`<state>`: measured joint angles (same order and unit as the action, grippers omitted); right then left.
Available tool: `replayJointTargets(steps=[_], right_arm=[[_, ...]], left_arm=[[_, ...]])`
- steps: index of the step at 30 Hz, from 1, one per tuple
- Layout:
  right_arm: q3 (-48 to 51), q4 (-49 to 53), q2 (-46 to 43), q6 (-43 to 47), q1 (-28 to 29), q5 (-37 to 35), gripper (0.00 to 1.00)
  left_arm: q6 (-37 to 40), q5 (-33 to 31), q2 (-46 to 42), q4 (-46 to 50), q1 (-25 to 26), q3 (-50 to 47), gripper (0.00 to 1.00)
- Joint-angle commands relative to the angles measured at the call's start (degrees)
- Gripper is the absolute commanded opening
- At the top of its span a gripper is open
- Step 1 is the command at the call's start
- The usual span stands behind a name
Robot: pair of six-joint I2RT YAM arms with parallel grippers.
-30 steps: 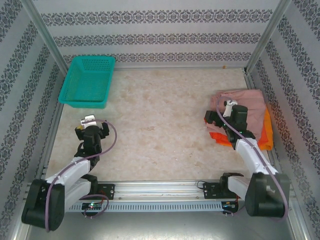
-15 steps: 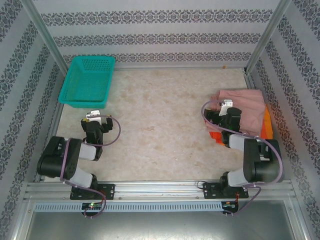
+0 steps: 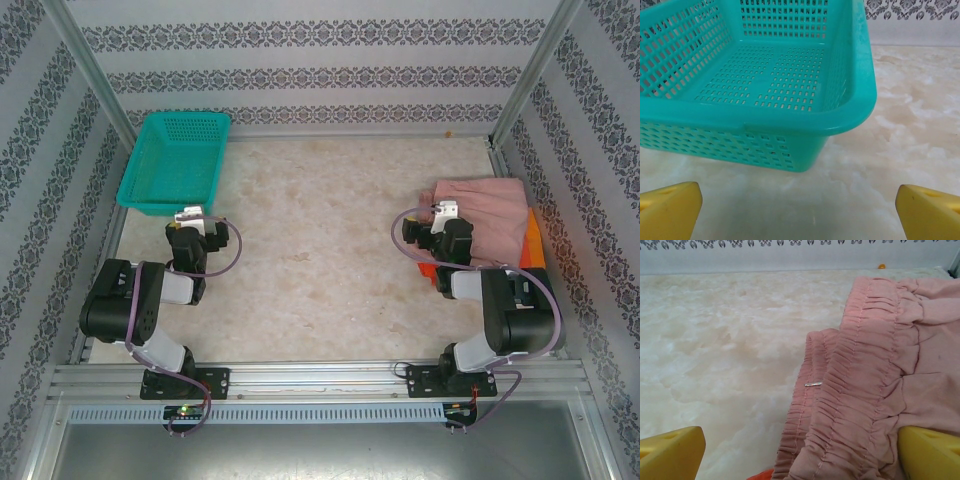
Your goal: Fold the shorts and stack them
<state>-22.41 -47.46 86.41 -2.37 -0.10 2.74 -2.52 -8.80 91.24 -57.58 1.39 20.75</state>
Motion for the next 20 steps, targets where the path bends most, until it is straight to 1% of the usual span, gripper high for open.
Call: replayJointTargets(steps=[1,8,14,17,20], right_arm=[[-0.09,-2.55,-0.15,1.06,0.47,-2.18,0.98],[-0.08,-2.55,-0.14,1.07,0.46,-2.17,0.98],[-0.06,-2.55,-0.18,1.03,0.45,-2.20,0.98],[-0.02,-2.55,-0.19,1.03,0.45,-2.20,0.98],[-0.09,-2.55,-0.17,1.04,0.45,-2.18,0.98]], left_arm=[[1.18,1.86,-0.33,-0.47,-0.60,-0.77,1.00],[1.64,3.25,-0.23,-2.69,-0.60,-1.92,1.00],[1.84,4.28,-0.32,-2.72,-0.60,-1.99,1.00],[1.28,2.81,-0.45,0.47,-0.62,-0.41,1.00],[1.16,2.23,-0.40,0.35,-0.60,-0.45,1.00]])
